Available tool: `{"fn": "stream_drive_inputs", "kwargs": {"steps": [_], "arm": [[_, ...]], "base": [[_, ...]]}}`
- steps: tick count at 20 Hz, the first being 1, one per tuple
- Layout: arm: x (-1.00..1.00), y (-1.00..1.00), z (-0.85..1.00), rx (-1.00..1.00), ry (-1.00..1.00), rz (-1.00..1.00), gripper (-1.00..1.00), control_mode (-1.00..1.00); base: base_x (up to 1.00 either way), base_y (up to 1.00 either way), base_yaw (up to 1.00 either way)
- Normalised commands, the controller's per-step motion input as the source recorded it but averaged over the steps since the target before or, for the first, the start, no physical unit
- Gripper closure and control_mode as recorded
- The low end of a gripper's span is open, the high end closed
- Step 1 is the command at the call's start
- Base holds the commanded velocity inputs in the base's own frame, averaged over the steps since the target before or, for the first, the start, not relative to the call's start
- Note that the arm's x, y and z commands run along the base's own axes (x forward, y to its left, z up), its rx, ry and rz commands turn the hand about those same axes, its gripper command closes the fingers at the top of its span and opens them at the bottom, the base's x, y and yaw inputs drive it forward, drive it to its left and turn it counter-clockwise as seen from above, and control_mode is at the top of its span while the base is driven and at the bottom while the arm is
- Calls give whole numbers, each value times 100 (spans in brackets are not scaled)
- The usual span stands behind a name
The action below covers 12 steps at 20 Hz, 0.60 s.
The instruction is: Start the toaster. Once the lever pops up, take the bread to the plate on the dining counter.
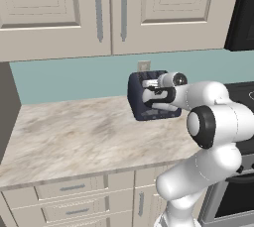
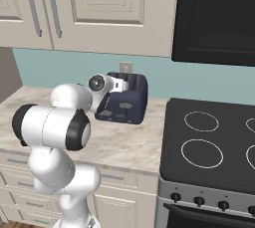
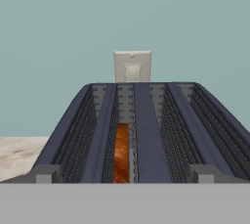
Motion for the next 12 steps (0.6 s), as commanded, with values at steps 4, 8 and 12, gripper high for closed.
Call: {"fn": "stream_drive_inputs", "kwargs": {"steps": [4, 8, 12], "arm": [[0, 0, 0, 0, 0, 0, -100, -100], [0, 0, 0, 0, 0, 0, -100, -100], [0, 0, 0, 0, 0, 0, -100, -100]], "base": [[0, 0, 0], [0, 0, 0], [0, 0, 0]]}}
